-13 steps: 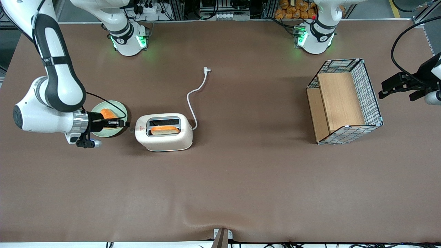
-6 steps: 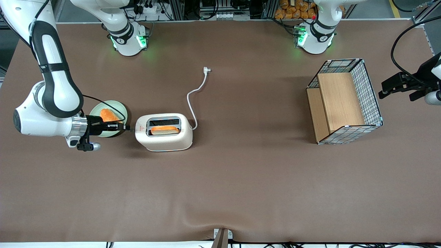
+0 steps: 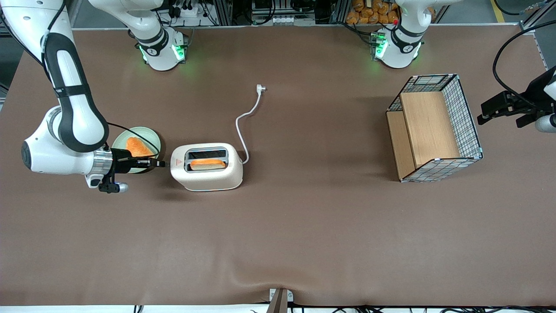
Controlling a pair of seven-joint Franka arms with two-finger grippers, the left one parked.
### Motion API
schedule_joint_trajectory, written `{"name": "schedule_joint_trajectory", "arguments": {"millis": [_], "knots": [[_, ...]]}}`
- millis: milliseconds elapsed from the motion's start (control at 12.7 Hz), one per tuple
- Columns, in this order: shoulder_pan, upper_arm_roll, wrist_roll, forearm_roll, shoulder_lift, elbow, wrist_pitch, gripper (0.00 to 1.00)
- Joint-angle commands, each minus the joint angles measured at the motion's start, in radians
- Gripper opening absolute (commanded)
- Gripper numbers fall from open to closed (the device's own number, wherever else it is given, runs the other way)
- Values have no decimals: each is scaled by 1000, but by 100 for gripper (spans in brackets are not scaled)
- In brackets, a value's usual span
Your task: Press toaster button with right arm
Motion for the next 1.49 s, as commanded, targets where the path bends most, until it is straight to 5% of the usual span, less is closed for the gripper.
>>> {"name": "schedule_joint_trajectory", "arguments": {"millis": [0,1414], "knots": [[-4,4,-30,27,17,19,8,0],[24,4,-73,27,101,8,99,0]]}}
